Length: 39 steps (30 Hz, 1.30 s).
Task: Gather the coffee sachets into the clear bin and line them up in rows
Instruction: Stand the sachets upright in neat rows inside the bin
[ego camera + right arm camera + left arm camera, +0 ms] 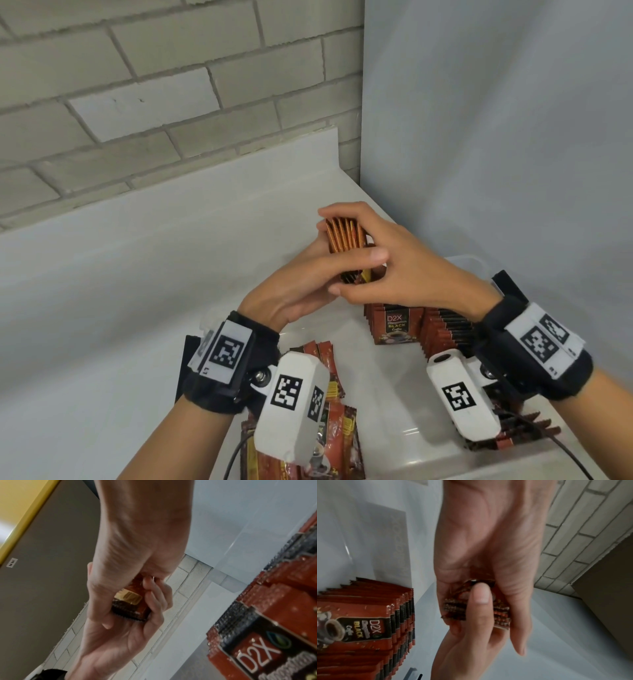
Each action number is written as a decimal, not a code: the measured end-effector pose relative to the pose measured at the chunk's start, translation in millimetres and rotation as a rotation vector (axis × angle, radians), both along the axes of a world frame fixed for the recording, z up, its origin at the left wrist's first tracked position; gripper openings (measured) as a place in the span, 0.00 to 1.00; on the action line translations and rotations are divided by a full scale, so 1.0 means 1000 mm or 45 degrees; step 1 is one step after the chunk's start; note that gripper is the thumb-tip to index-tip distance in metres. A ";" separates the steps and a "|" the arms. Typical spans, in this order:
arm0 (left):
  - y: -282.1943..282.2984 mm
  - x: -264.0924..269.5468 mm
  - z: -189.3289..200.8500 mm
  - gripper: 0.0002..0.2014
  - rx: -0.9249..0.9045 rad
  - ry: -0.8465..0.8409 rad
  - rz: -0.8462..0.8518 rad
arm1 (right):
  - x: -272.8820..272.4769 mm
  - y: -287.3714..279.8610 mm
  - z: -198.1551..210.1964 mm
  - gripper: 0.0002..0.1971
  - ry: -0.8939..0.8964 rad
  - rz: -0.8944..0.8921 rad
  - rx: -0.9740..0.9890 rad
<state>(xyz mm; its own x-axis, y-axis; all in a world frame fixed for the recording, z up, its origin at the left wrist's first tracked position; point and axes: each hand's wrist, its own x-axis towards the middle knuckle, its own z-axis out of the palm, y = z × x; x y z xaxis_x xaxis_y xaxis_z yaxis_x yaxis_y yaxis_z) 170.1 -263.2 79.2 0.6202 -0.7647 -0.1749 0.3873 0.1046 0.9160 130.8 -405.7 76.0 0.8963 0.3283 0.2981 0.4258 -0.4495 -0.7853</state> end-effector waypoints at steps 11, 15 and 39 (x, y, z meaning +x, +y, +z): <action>0.000 0.001 0.002 0.19 -0.026 0.147 0.079 | 0.003 -0.002 -0.005 0.39 0.118 0.132 -0.012; -0.002 0.000 0.000 0.25 0.051 0.158 0.008 | 0.005 -0.002 -0.007 0.40 0.012 0.091 -0.096; 0.008 0.016 -0.007 0.18 -0.177 0.074 0.384 | 0.015 -0.020 0.001 0.09 0.264 -0.369 0.535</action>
<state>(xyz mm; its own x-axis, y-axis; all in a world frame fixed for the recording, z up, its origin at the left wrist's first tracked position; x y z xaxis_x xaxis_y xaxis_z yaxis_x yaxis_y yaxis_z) 185.8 -255.6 72.2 0.8145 -0.5670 -0.1232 0.3706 0.3450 0.8623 146.2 -425.2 77.5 0.9862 -0.0499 0.1581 0.1487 -0.1552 -0.9766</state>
